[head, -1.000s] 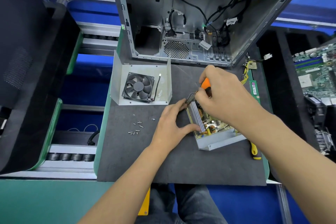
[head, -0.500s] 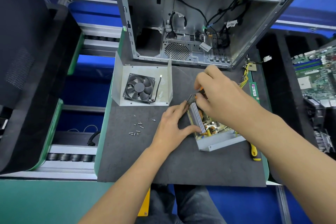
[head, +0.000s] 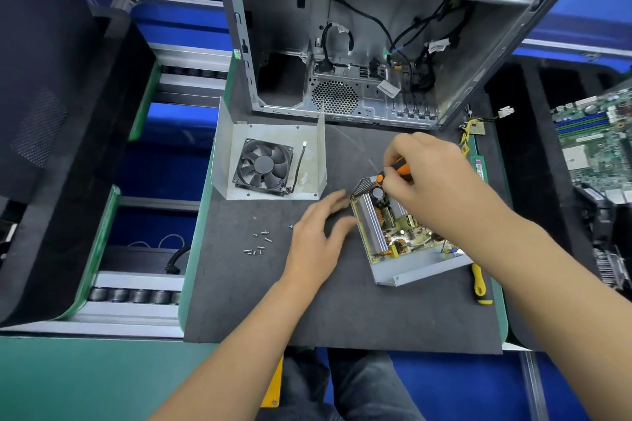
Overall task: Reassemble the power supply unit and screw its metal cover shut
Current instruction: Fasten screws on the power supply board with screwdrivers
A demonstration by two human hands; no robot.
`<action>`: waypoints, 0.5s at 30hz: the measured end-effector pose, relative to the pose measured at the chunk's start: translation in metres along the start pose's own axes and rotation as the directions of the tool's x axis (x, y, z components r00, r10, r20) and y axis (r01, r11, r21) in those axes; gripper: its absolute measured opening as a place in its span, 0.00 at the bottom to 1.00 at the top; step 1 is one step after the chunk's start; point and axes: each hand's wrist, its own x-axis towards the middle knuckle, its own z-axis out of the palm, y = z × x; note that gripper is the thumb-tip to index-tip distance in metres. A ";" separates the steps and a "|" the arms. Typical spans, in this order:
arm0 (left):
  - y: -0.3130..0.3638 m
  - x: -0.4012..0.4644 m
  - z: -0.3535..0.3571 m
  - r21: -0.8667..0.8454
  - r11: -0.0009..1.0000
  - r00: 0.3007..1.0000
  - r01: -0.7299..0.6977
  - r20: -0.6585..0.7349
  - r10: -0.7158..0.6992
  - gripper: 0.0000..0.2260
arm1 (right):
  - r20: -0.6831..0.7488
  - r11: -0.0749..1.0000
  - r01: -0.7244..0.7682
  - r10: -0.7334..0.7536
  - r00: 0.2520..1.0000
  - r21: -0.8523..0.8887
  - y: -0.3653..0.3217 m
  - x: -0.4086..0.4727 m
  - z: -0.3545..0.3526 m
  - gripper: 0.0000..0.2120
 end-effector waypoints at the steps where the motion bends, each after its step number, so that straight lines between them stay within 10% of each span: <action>1: -0.001 0.001 -0.001 -0.022 1.000 0.998 -0.006 -0.058 0.005 0.17 | -0.017 0.999 -0.027 0.028 0.999 0.036 0.002 -0.001 -0.002 0.02; 9: 0.005 0.011 -0.003 -0.224 0.971 0.993 0.089 -0.056 -0.104 0.15 | -0.048 0.915 -0.221 0.251 0.967 0.337 0.013 -0.012 -0.018 0.04; 15: 0.017 0.010 -0.007 -0.658 0.685 0.947 0.314 0.159 -0.281 0.12 | 0.015 0.842 -0.319 0.348 0.938 0.436 0.019 -0.021 -0.017 0.05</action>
